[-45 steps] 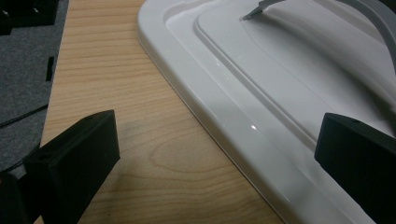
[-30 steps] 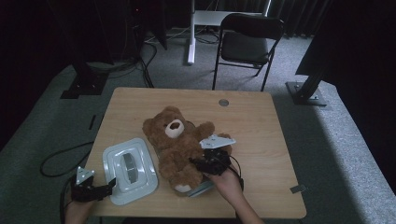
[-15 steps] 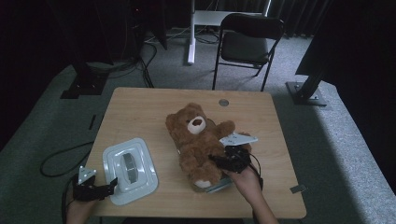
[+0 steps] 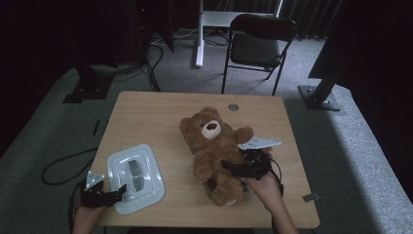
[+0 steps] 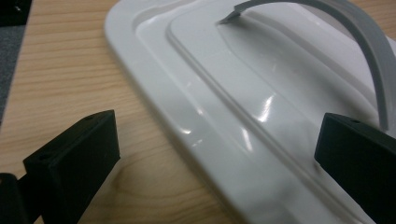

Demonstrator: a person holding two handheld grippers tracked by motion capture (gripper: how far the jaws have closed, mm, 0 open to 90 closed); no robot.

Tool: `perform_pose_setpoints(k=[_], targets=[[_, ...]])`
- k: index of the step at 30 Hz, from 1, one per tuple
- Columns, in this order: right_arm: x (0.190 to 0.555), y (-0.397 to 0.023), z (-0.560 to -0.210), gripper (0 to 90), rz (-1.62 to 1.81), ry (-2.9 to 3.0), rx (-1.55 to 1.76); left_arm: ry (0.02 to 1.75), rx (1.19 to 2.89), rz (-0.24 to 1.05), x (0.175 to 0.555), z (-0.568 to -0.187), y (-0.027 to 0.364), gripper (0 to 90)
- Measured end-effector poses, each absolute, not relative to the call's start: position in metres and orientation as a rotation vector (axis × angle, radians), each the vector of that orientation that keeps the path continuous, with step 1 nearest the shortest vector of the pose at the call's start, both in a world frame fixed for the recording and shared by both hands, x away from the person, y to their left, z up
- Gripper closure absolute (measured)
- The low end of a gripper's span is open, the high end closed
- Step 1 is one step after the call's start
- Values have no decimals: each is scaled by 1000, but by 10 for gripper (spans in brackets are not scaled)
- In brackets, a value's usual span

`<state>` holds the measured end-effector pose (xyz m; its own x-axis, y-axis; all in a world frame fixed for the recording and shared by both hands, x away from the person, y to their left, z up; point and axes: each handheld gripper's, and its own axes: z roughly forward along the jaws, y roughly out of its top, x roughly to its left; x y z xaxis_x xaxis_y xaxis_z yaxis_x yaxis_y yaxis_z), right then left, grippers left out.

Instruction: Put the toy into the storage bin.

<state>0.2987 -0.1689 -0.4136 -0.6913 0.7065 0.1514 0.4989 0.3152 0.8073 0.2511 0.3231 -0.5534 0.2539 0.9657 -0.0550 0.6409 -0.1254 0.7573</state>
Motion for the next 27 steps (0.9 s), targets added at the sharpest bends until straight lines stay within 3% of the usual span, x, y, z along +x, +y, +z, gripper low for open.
perform_pose_setpoints(k=[12,19,27], targets=[[302,-175,-364,275,1478,2180,1109,1507,1894,626,263,-548,313,8],[304,-172,-364,275,1483,2190,1114,1584,1874,608,253,-550,330,56],[312,-158,-361,275,1475,2207,1105,1536,1902,553,262,-552,317,55]])
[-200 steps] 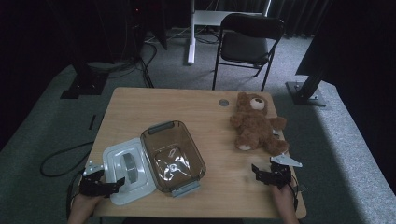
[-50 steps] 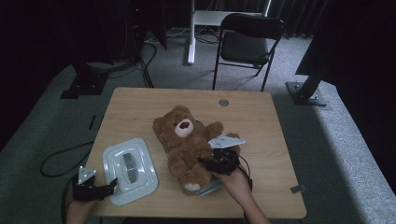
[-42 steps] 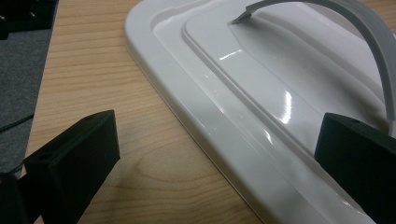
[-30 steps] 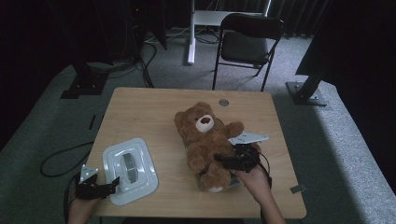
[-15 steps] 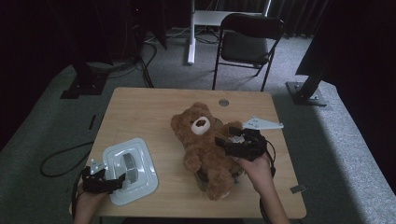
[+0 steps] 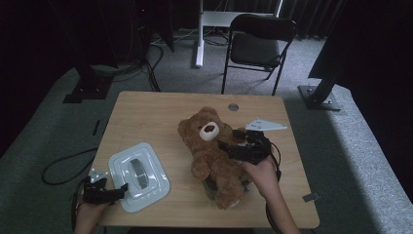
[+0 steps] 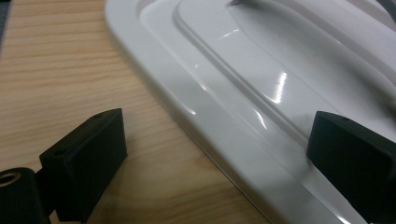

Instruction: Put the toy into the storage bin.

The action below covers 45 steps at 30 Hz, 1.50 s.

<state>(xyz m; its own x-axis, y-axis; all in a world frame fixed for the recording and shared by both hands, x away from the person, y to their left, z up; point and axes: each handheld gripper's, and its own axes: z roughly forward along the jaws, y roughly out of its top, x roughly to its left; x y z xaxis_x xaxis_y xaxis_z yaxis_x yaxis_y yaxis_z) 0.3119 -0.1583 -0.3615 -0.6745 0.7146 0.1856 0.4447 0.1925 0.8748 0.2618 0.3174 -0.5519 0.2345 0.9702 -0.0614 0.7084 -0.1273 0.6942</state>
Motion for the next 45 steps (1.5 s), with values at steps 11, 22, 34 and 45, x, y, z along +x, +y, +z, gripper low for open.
perform_pose_setpoints(k=[11,22,34,45], targets=[[335,-139,-357,277,1438,2213,1109,1430,1945,488,285,-551,298,54],[360,-112,-351,277,1401,2239,1118,1343,1994,445,302,-551,275,55],[377,-91,-374,263,1137,2352,1095,1355,1940,499,299,-544,277,54],[378,-104,-395,314,1118,2416,1114,1372,1955,511,285,-548,287,54]])
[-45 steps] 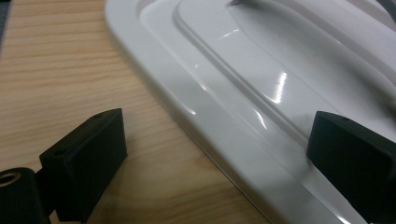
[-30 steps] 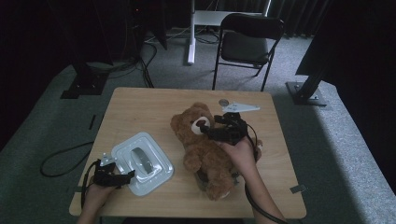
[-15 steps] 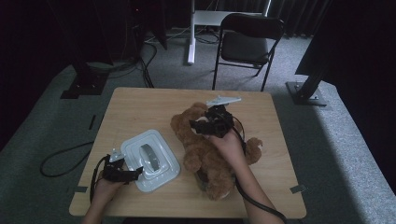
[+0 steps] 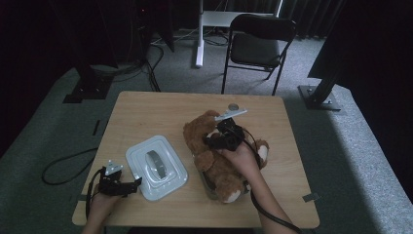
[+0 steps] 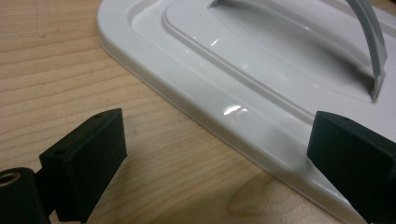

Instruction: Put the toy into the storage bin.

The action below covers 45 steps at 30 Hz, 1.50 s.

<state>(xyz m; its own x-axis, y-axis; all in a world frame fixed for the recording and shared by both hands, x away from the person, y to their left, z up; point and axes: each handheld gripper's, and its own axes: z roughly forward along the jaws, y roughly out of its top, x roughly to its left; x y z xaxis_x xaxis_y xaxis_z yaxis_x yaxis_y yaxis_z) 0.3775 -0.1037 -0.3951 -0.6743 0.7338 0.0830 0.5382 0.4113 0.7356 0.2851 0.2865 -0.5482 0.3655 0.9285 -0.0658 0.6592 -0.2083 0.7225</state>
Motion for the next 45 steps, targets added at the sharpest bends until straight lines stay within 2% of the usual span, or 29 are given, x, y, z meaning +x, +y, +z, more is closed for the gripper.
perform_pose_setpoints(k=[13,18,30,45], targets=[[380,-98,-419,337,931,2511,1124,1369,1958,509,283,-550,286,54],[387,-73,-457,334,610,2606,1113,1368,1956,515,282,-550,287,54],[380,-85,-437,306,810,2545,1172,1373,1947,500,282,-551,290,54],[334,-133,-374,308,1208,2393,1115,1375,1947,505,279,-550,291,54]])
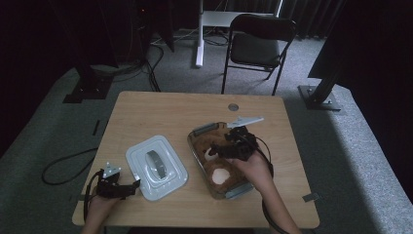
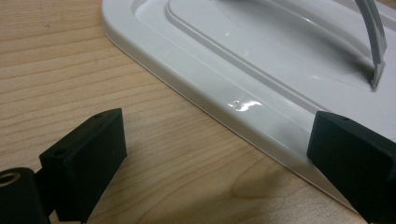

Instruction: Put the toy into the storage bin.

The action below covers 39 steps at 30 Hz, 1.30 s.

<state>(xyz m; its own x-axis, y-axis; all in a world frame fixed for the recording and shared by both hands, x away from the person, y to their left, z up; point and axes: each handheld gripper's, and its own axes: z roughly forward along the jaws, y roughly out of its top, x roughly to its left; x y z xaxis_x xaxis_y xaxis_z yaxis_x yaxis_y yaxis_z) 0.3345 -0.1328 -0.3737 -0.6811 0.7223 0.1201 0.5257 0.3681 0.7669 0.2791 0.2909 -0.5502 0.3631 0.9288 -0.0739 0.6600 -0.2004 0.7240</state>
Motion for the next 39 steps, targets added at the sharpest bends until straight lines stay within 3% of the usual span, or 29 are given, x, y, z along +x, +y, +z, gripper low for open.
perform_pose_setpoints(k=[8,19,27,39], targets=[[315,-183,-355,329,1268,2274,1169,1371,1956,526,278,-549,290,54],[294,-230,-376,429,1240,2272,1249,1388,1964,536,274,-550,295,54],[283,-234,-375,506,1293,2272,1221,1398,1951,526,273,-553,298,54],[320,-199,-408,577,1138,2414,1240,1403,1942,525,273,-554,299,54]])
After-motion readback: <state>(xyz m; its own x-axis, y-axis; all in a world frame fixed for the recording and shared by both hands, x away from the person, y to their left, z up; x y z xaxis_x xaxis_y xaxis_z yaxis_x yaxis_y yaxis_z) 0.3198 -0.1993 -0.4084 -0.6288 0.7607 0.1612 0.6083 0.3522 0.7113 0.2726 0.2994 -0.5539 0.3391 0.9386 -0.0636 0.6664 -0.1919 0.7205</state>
